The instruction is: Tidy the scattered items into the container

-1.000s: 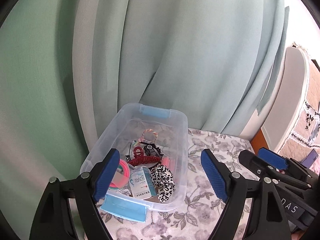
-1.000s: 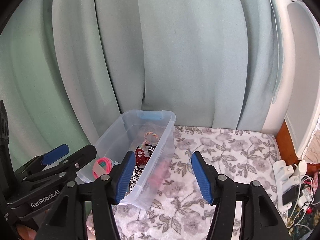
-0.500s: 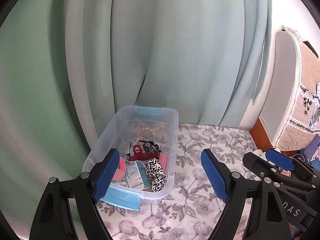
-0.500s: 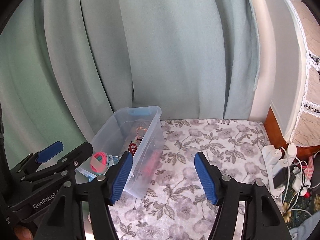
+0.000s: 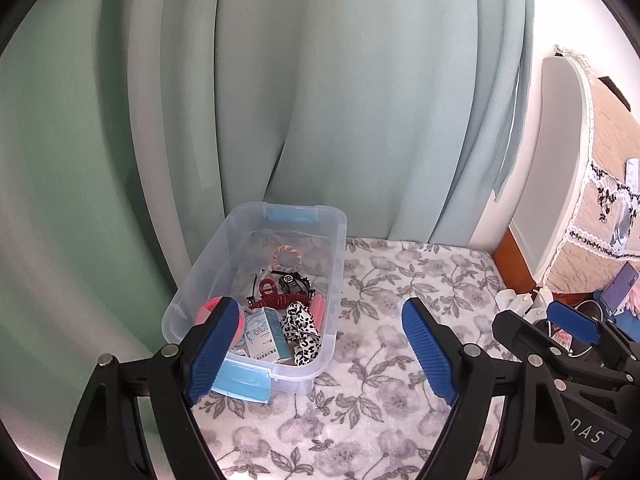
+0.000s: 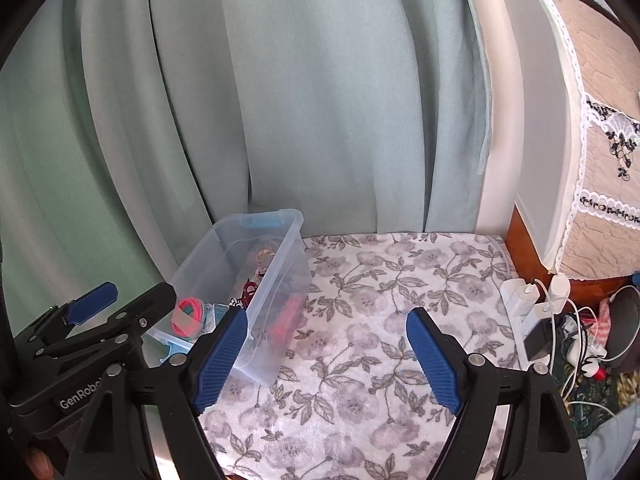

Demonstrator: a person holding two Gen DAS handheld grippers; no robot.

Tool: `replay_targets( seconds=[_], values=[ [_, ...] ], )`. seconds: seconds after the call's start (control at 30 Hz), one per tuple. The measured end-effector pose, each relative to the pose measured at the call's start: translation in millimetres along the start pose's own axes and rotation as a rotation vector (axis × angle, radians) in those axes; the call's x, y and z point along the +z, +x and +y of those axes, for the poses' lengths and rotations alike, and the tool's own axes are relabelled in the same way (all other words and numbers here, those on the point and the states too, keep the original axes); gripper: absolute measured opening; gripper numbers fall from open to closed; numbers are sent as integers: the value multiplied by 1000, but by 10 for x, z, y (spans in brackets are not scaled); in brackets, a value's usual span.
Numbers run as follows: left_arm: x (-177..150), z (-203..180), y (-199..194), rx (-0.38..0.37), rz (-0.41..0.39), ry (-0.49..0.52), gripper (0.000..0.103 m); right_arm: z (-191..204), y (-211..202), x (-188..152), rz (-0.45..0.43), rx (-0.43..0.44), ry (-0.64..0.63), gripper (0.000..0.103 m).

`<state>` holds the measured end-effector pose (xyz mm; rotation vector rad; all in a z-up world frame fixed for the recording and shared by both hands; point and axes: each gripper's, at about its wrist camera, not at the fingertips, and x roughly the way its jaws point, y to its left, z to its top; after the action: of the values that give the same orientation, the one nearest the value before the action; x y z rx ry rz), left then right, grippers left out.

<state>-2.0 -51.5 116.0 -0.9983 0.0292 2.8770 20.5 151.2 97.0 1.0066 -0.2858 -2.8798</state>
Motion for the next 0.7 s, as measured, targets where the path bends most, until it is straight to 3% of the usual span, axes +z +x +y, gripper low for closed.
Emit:
replay_targets(
  seconds=[0.33,0.7],
  values=[
    [-23,-8,-11,1,15,-2,84,-52,-42,-36,2,-15,11,103],
    [-44,-27,5,7,28,19,84,-100,-34,-69,15,-36,24,103]
  ],
)
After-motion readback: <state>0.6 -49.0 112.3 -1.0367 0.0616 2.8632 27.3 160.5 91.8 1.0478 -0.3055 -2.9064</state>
